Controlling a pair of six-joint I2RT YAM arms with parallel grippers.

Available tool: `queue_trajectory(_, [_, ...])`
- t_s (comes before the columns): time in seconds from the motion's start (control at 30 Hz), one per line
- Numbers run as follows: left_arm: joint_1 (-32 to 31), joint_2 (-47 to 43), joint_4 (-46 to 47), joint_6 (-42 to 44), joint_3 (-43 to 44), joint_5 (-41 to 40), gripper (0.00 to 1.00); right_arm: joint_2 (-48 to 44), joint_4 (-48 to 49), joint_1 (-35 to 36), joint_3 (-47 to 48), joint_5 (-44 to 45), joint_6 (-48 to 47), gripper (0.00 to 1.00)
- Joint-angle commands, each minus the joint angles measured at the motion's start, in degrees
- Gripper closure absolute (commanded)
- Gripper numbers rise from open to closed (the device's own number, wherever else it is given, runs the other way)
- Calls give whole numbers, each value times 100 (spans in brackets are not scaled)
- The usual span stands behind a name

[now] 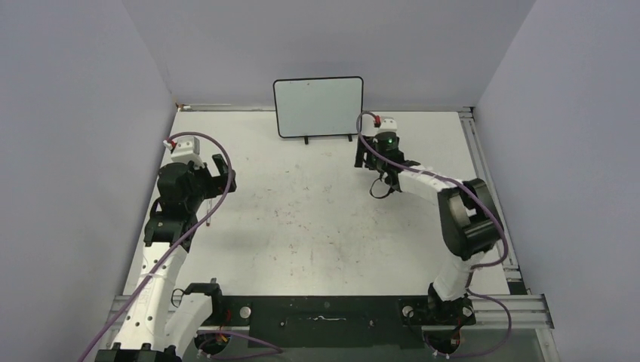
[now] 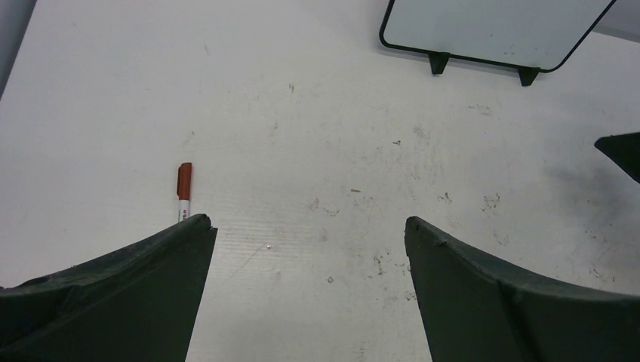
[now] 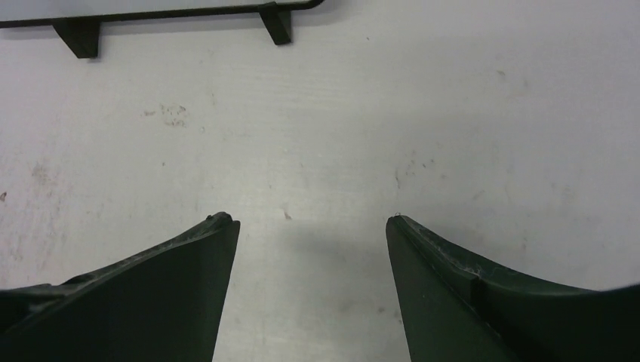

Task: Write a sentence on the whiteboard
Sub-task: Move the whiteboard to the center of the board.

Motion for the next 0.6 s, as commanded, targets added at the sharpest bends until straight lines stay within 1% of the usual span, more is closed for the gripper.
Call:
queue_trajectory(0.0, [39, -74, 348, 131, -50, 263, 4, 1122, 234, 156, 1210, -1, -209, 28])
queue_trajectory(0.07, [35, -64, 376, 131, -51, 331, 4, 1666, 87, 205, 1746, 123, -377, 31])
queue_trajectory(0.17, [38, -45, 377, 125, -52, 404, 4, 2293, 42, 238, 2342, 250, -562, 33])
queue_trajectory(0.4, [43, -67, 412, 98, -78, 511, 4, 3154, 62, 246, 3170, 403, -801, 37])
queue_trajectory(0.5, [47, -70, 428, 87, -86, 545, 4, 3446, 20, 253, 3450, 438, -900, 42])
queue_trajectory(0.57, [43, -68, 445, 102, -84, 643, 4, 3641, -59, 258, 3666, 492, -947, 44])
